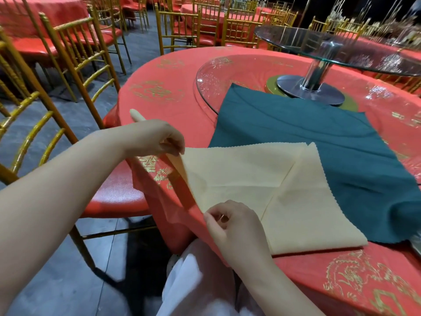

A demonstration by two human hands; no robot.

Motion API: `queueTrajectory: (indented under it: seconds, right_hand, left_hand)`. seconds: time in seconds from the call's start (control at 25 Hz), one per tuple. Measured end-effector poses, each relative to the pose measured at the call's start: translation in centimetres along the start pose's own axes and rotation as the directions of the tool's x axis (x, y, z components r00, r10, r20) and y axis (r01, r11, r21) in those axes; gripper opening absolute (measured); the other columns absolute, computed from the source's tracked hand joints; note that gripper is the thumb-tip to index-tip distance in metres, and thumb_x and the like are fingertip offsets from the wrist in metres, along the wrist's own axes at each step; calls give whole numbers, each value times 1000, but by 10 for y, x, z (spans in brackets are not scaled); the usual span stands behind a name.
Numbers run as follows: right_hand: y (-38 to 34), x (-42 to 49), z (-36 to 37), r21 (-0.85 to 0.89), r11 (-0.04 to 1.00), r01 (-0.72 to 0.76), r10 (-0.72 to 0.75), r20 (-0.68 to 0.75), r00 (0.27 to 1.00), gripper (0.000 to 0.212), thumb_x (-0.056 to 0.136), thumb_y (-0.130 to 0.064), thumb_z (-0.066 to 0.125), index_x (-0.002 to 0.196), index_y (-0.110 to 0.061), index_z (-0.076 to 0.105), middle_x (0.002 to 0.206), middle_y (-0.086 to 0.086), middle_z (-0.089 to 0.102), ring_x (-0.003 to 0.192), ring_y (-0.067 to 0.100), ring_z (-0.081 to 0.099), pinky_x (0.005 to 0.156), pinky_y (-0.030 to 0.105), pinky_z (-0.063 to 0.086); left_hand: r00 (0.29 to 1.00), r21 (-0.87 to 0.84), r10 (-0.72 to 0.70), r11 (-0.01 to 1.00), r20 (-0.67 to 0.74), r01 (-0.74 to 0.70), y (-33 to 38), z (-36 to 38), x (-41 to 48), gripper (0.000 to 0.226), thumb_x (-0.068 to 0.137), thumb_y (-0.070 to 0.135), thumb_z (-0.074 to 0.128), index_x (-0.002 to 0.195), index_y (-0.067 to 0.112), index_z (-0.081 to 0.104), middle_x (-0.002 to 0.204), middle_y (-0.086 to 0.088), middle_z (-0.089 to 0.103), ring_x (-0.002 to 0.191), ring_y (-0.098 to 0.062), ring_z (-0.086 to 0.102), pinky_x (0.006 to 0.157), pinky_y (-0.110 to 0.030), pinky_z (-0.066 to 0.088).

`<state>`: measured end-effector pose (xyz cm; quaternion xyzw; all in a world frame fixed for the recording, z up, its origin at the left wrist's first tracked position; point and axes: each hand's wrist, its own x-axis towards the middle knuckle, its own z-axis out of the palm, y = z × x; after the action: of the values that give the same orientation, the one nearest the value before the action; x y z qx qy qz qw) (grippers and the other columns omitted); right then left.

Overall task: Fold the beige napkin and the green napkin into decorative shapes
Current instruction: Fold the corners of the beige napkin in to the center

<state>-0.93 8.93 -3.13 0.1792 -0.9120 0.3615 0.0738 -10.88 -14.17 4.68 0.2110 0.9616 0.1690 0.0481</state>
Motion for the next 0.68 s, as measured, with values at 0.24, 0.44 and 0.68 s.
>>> queueTrajectory:
  seconds: [0.24,0.44,0.68]
  right_hand:
    - [14,-5,-20,19,999,-46,47,-55,997,28,73,-48,55,91,-29,63,78,-16,61,80,9,56,78,35,46]
    - [45,-24,-51,-112,993,-46,29,-149,988,31,75,-50,50,95,-29,58,89,-17,57,80,7,54,75,32,47]
    - [66,-37,-60,-246,966,-83,81,-21,997,65,68,-66,44,117,-24,51,107,-10,55,95,14,52,80,26,35]
  left_hand:
    - [978,361,186,909,91,-207,49,7,70,12,89,24,55,93,27,66,91,16,63,98,-9,56,113,-43,1]
    - [952,425,274,852,138,-307,94,31,118,13,90,24,54,93,28,65,91,13,64,103,-12,49,113,-46,-6]
    - [909,478,369,773,194,-416,138,70,158,4,86,23,58,89,23,62,72,10,44,113,-24,41,114,-47,-9]
